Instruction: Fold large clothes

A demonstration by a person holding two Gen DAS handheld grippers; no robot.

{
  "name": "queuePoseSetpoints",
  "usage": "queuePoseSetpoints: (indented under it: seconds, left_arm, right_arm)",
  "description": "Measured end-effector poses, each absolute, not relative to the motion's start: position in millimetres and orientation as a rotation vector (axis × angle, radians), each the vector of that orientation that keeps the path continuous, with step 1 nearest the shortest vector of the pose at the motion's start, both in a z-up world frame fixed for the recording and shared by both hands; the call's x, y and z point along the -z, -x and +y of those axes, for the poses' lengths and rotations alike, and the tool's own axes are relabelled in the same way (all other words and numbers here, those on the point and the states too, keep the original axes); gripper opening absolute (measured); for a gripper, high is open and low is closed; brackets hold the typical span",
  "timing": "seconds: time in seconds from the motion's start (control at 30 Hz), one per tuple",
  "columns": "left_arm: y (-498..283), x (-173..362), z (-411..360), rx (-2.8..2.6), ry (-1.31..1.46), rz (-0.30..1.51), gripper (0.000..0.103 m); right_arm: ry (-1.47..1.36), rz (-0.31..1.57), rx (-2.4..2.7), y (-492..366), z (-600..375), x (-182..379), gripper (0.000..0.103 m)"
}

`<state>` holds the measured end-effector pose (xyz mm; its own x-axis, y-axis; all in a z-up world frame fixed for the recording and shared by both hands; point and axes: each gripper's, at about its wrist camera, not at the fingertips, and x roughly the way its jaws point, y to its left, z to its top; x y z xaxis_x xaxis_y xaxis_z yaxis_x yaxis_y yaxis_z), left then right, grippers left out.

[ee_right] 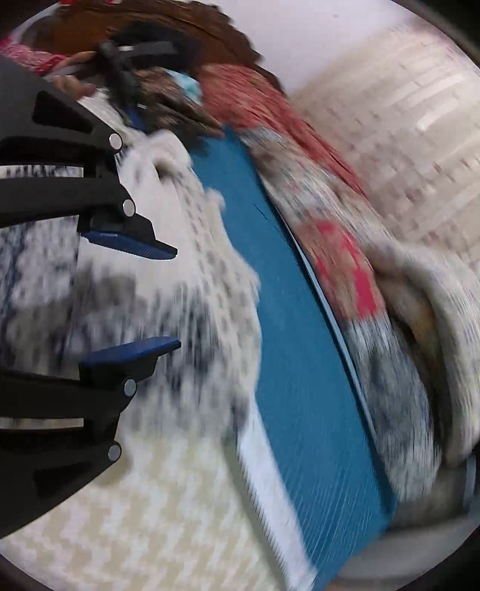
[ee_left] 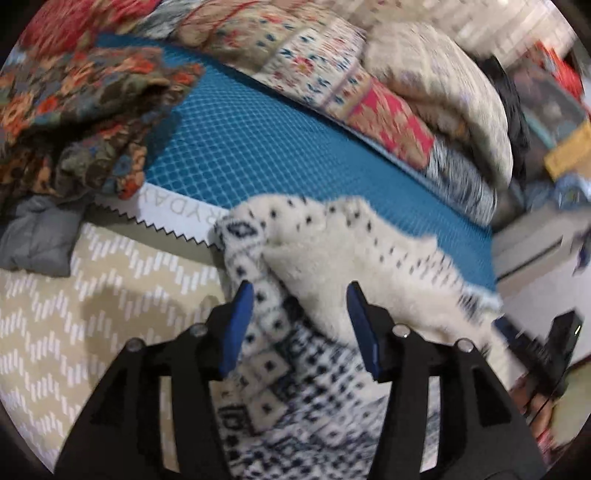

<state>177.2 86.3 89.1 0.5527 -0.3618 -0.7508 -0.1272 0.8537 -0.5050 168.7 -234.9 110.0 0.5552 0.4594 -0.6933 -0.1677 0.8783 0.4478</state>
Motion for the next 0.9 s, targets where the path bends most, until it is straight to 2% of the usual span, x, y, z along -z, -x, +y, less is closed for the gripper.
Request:
queuePoseSetpoints:
  seconds: [0.13, 0.3, 0.37, 0.43, 0.47, 0.5, 0.53, 0.7, 0.9]
  left_arm:
    - [-174, -95, 91, 0.138, 0.593, 0.987, 0.050]
    - [-156, -90, 108, 0.116, 0.595, 1.013, 0.051]
    - [-150, -87, 117, 0.109, 0.606, 1.022, 0.051]
    - [-145, -87, 126, 0.110, 0.618, 1.022, 0.052]
    - [-144, -86, 127, 0.114, 0.619, 1.018, 0.054]
    - [-143, -86, 126, 0.119, 0.614, 1.015, 0.061]
    - [-143, -86, 125, 0.123, 0.611, 1.014, 0.067]
    - [-148, -81, 100, 0.193, 0.616, 1.043, 0.073]
    - [-172, -70, 74, 0.111, 0.404, 1.075, 0.074]
  right_arm:
    - [-0.296, 0.982, -0.514, -201, -158, -103, 0.045]
    - [-0.289, 1.132, -0.596, -225, -86, -60, 0.045]
    - [-0.333, 1.185, -0.738, -219, -71, -57, 0.045]
    - [-0.183, 1.150, -0.932, -175, -47, -66, 0.045]
    - [-0.074, 1.157, -0.993, -152, -38, -66, 0.045]
    - [-0.013, 1.164, -1.016, -137, -35, -64, 0.045]
    - [0.035, 1.165, -1.015, -124, -36, -62, 0.045]
    - [-0.023, 1.072, -0.835, -111, -107, -82, 0.045]
    - [-0.131, 0.939, -0.403, -145, -214, -104, 0.044]
